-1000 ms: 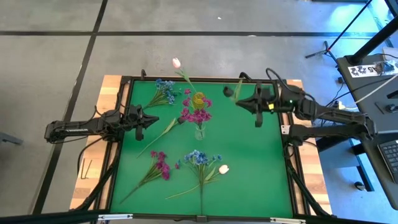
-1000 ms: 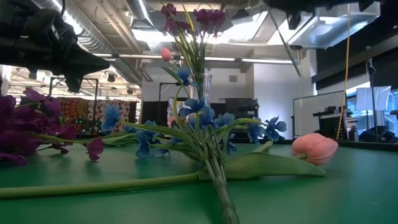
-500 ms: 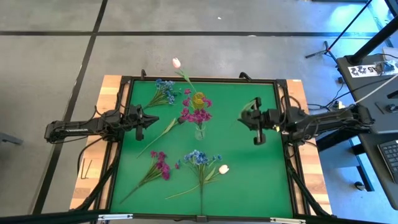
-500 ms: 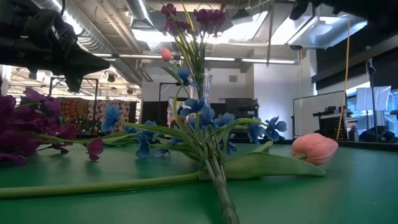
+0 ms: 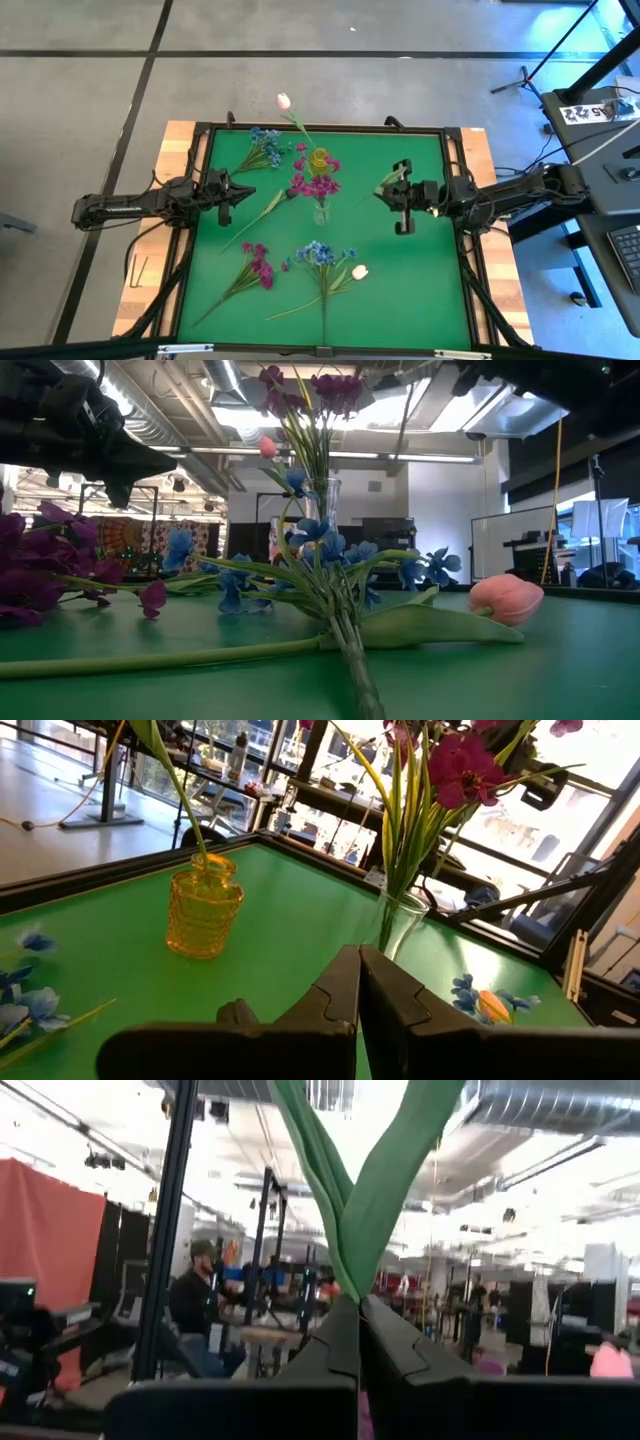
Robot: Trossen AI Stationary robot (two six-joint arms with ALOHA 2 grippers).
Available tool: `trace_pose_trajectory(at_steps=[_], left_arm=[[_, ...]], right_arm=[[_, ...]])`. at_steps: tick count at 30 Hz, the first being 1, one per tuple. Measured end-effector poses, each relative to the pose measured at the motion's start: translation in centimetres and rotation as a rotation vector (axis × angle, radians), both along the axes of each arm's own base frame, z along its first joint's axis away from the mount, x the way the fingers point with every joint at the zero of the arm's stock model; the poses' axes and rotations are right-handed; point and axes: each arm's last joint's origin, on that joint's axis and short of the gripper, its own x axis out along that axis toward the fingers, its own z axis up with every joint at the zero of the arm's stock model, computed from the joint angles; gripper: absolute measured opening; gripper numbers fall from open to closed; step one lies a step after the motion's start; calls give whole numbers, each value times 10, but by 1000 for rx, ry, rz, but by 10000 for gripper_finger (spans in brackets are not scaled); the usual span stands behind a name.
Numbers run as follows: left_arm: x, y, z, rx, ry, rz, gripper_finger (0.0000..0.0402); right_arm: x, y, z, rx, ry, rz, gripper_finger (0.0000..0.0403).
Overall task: Sort flowers into vase by color
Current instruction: Put the right black tulip into transparent vase
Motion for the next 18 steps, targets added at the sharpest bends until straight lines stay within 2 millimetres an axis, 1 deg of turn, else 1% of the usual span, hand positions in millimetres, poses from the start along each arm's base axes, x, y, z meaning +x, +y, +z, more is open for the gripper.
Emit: trace_pose_trajectory(at_steps=[7,14,18], left_arm=[[0,0,0,0,0,0,0],[0,0,0,0,0,0,0],[0,0,0,0,1,0,0]], right_arm=[[8,0,-4,-19,-33,-12,1],[28,3,4,-47,-38,26,0],[38,4,2,-68,-26,19,1]])
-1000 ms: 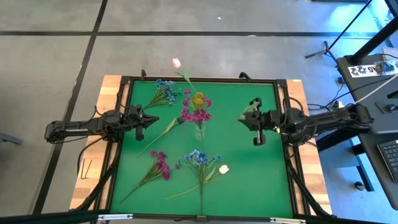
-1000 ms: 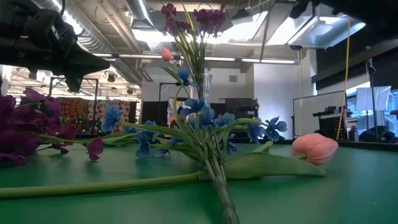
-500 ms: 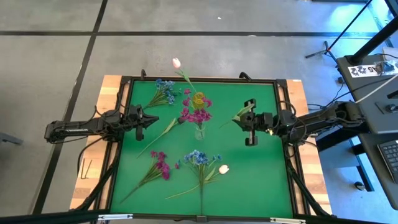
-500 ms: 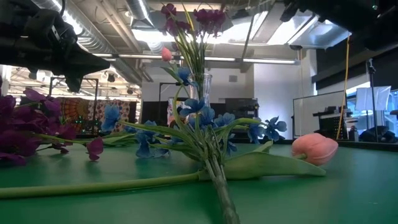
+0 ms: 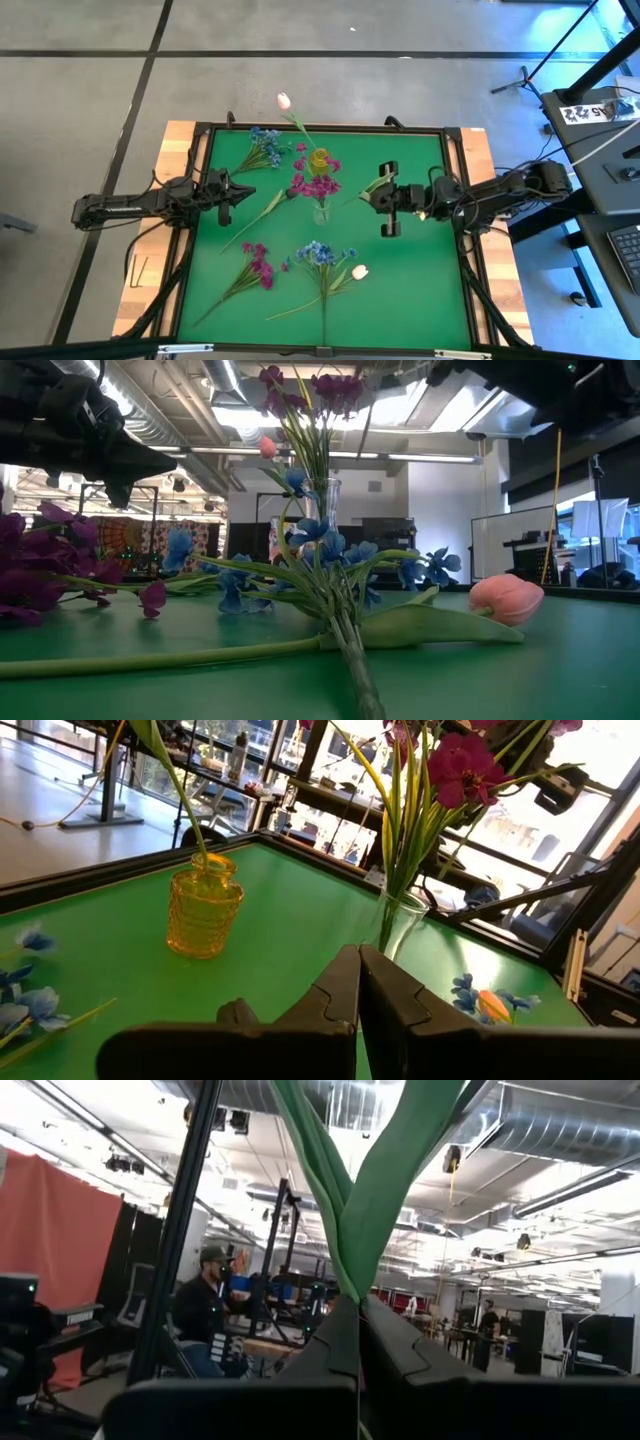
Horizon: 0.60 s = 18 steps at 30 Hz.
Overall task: Sort flowers into vase by color
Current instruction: Put the right black tulip into transparent vase
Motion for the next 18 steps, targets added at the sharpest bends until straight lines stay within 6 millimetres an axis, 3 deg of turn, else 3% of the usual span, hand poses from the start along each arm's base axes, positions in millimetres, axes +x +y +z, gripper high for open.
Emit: trace_pose_trajectory(at_steps=[18], left_arm=[[0,0,0,0,0,-1,0]], right_arm=[[34,-13,-11,-5,61,-34,1]])
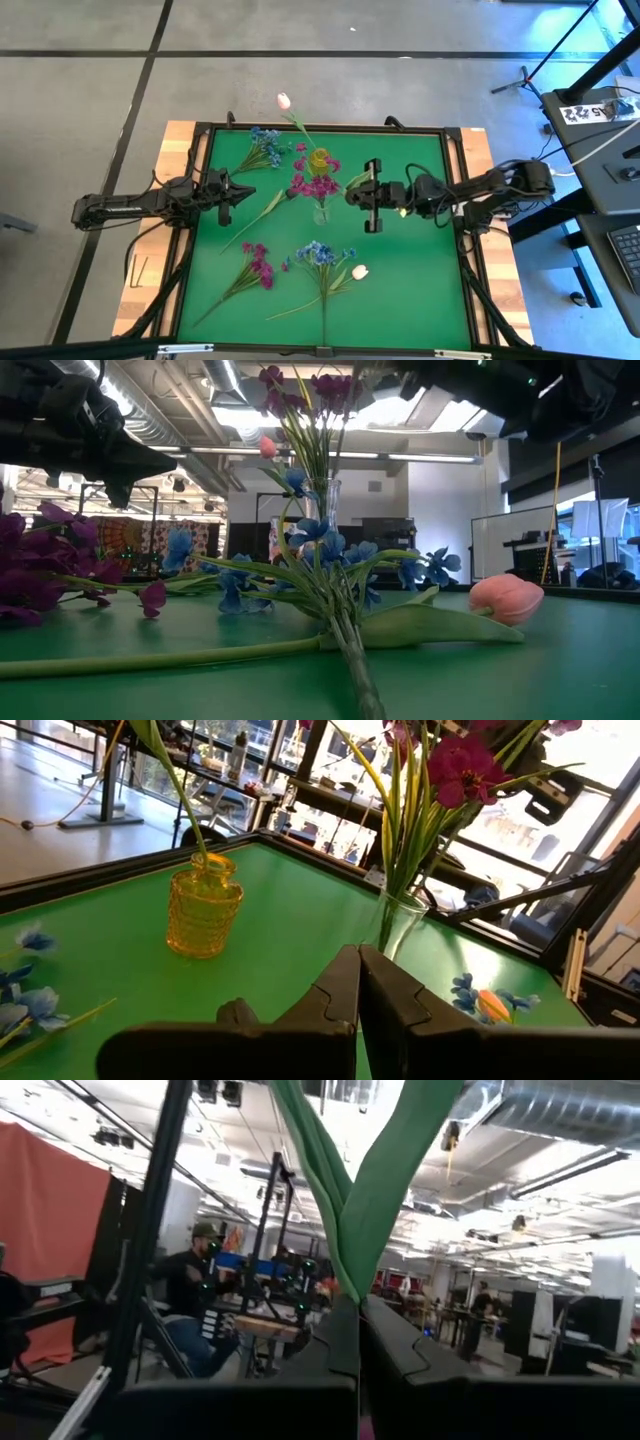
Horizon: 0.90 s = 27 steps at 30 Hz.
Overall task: Sort flowers into vase by color
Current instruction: Put the right black tulip into transparent vase
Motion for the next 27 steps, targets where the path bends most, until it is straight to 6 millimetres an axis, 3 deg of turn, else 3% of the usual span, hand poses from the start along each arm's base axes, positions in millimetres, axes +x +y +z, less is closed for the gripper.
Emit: trace_pose_trajectory(at_steps=[7,27], left_arm=[[0,0,0,0,0,0,0],[0,0,0,6,2,0,0]], right_arm=[[5,-12,-10,43,44,-16,1],[8,-11,-17,50,128,-11,1]])
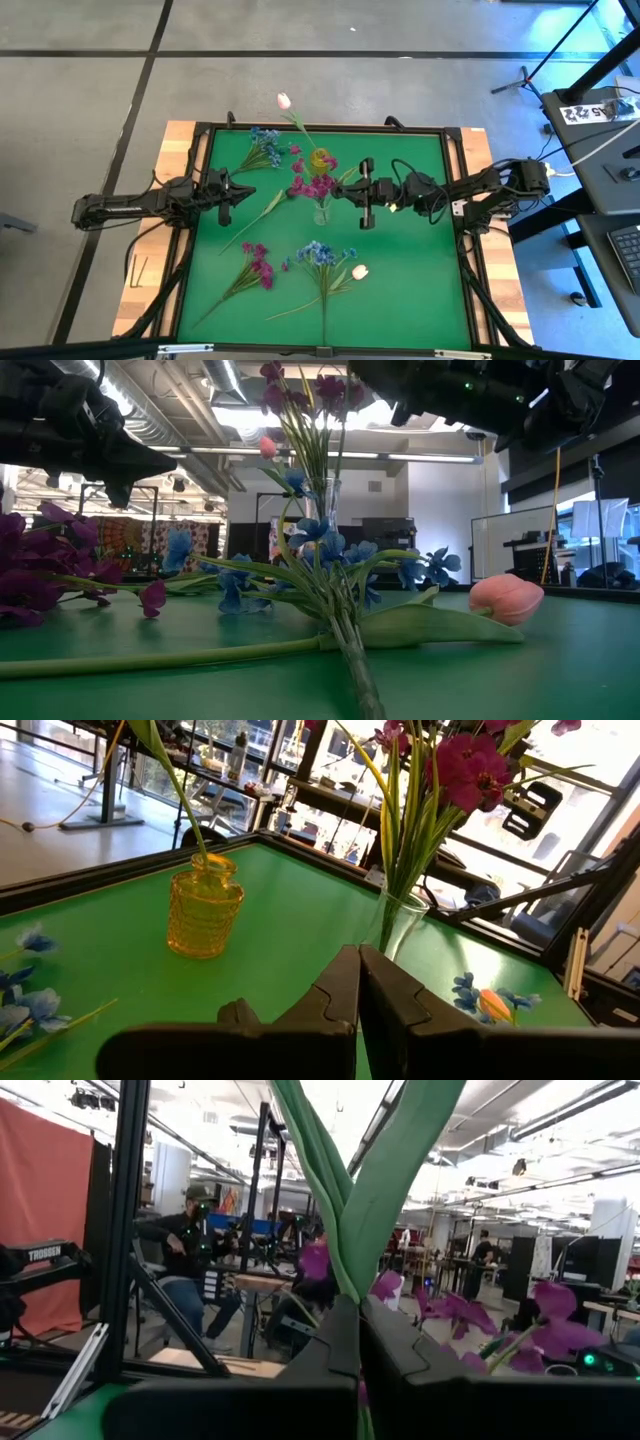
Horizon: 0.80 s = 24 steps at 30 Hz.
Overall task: Sort flowers into vase by color
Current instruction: Put the right black tulip into transparent vase
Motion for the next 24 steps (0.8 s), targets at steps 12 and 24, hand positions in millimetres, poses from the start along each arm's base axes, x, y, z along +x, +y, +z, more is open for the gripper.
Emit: trace_pose_trajectory(at_steps=[12,24], left_arm=[[0,0,0,0,0,0,0],[0,0,0,0,0,1,0]], right_arm=[[2,0,-7,3,71,-4,1],[3,0,-12,6,133,-6,1]])
